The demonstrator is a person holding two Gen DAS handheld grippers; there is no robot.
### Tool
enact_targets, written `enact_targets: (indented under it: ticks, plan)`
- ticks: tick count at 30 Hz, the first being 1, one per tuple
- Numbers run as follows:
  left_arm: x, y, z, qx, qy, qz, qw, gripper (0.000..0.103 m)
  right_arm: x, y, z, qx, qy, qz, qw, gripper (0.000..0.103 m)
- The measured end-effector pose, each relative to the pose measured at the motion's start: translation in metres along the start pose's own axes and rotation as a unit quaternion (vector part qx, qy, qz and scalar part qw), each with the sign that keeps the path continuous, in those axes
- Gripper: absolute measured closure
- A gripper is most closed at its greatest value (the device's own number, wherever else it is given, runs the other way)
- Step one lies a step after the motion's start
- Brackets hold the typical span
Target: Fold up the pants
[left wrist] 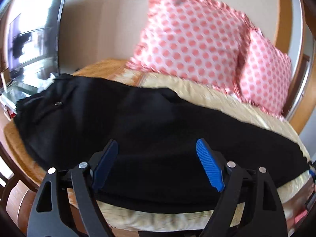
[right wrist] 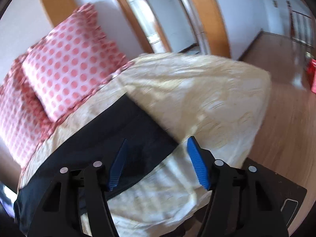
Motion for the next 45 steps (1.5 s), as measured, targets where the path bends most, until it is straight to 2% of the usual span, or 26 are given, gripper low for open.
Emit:
enact_targets:
  ticks: [2, 3, 6, 8, 10, 11, 14, 16, 18, 22, 26, 30, 33, 36, 39, 40, 41, 42, 43, 45]
  plan:
    - [-0.007, 0.006, -0.008, 0.010, 0.000, -0.011, 0.9999, 0.021, 0.015, 0.010, 0.004, 0.003, -0.018, 0.032, 0.999, 0.041]
    - [-0.011, 0.008, -0.012, 0.015, 0.000, -0.016, 0.9998, 0.021, 0.024, 0.017, 0.007, 0.004, -0.024, 0.054, 0.998, 0.045]
    - [-0.015, 0.013, -0.018, 0.022, 0.003, -0.020, 0.9996, 0.019, 0.046, 0.032, 0.012, 0.021, -0.067, 0.084, 0.994, 0.046]
    - [-0.016, 0.014, -0.021, 0.025, 0.004, -0.018, 0.9995, 0.018, 0.054, 0.037, 0.014, 0.022, -0.074, 0.098, 0.992, 0.048]
    - [-0.014, 0.015, -0.022, 0.028, 0.005, -0.016, 0.9995, 0.018, 0.049, 0.033, 0.012, 0.017, -0.071, 0.076, 0.994, 0.056]
    - [-0.014, 0.015, -0.023, 0.029, 0.006, -0.015, 0.9995, 0.018, 0.038, 0.027, 0.009, 0.013, -0.062, 0.046, 0.997, 0.060]
    - [-0.013, 0.016, -0.023, 0.031, 0.009, -0.011, 0.9994, 0.017, 0.018, 0.014, 0.002, 0.005, -0.059, -0.022, 0.998, 0.063]
    - [-0.011, 0.018, -0.025, 0.034, 0.008, -0.011, 0.9993, 0.016, 0.015, 0.009, -0.003, 0.007, -0.063, -0.042, 0.997, 0.068]
    - [-0.011, 0.020, -0.027, 0.036, 0.008, -0.011, 0.9993, 0.015, 0.015, 0.008, -0.007, 0.007, -0.053, -0.044, 0.998, 0.088]
    - [-0.013, 0.024, -0.030, 0.041, 0.007, -0.028, 0.9988, 0.010, 0.017, 0.006, -0.008, 0.003, -0.058, -0.059, 0.997, 0.096]
    - [-0.017, 0.030, -0.034, 0.048, -0.007, -0.058, 0.9972, 0.006, 0.042, -0.009, 0.015, -0.037, -0.070, -0.033, 0.996, 0.097]
    - [-0.019, 0.031, -0.037, 0.048, -0.010, -0.070, 0.9963, 0.003, 0.106, -0.022, 0.049, -0.065, -0.133, 0.019, 0.989, 0.097]
    - [-0.019, 0.031, -0.036, 0.045, -0.008, -0.072, 0.9964, 0.002, 0.179, -0.017, 0.075, -0.071, -0.202, 0.077, 0.974, 0.097]
    - [-0.019, 0.031, -0.036, 0.044, -0.007, -0.074, 0.9963, 0.002, 0.262, 0.009, 0.100, -0.056, -0.284, 0.138, 0.947, 0.097]
    - [-0.019, 0.031, -0.036, 0.042, -0.007, -0.071, 0.9966, 0.002, 0.334, 0.062, 0.117, -0.008, -0.363, 0.192, 0.912, 0.097]
    - [-0.018, 0.030, -0.036, 0.041, -0.006, -0.068, 0.9968, 0.002, 0.357, 0.090, 0.121, 0.017, -0.387, 0.220, 0.895, 0.097]
    - [-0.018, 0.029, -0.036, 0.040, -0.004, -0.065, 0.9971, 0.002, 0.376, 0.123, 0.122, 0.044, -0.402, 0.252, 0.879, 0.097]
    - [-0.018, 0.029, -0.035, 0.038, -0.002, -0.062, 0.9974, 0.002, 0.387, 0.147, 0.122, 0.062, -0.405, 0.278, 0.869, 0.097]
    - [-0.017, 0.028, -0.035, 0.037, 0.000, -0.059, 0.9975, 0.002, 0.399, 0.190, 0.115, 0.090, -0.395, 0.326, 0.854, 0.097]
    - [-0.017, 0.028, -0.034, 0.037, 0.003, -0.058, 0.9976, 0.002, 0.403, 0.241, 0.098, 0.133, -0.371, 0.371, 0.841, 0.097]
Point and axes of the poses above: each gripper's, at about its wrist camera, not at the fingertips, and z roughly against the way its jaws point, x to its left, y to its underside, the point moved 8 cm from there along -z, roughly the way its jaws point, and after that the axes turned 9 degrees about y, right-handed, at the moved point
